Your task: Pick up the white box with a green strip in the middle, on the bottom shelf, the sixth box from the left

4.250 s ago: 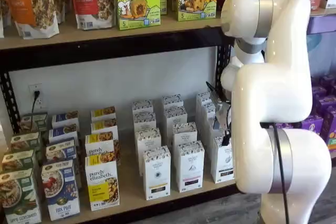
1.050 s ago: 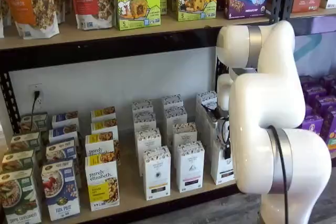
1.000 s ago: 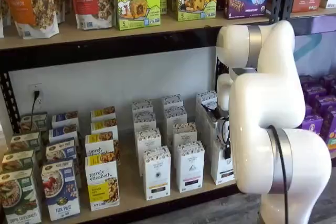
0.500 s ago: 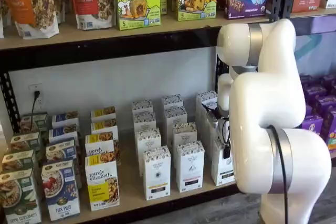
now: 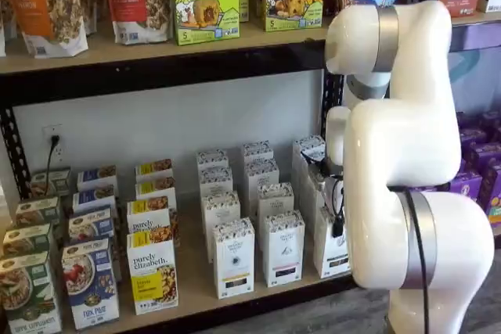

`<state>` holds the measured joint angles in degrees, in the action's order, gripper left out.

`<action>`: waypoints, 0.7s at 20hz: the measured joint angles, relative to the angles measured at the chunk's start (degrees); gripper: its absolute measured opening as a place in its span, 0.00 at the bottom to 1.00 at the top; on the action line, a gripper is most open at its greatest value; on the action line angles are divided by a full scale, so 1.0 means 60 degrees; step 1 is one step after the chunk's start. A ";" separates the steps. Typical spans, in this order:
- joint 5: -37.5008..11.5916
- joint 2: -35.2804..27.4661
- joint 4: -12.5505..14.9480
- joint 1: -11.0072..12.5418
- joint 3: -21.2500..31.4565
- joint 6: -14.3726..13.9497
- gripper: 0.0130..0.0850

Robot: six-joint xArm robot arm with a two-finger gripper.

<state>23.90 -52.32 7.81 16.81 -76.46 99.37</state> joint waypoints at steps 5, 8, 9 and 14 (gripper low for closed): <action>-0.0391 0.1286 0.0783 -0.0215 0.1703 -0.0958 0.50; -0.0647 0.2140 0.1796 -0.0350 0.2760 -0.2065 0.50; -0.0684 0.2384 0.1970 -0.0400 0.3038 -0.2275 0.50; -0.0437 0.3978 0.1845 -0.0858 0.4546 -0.2604 0.50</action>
<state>21.28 -28.46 18.88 11.66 -49.19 83.75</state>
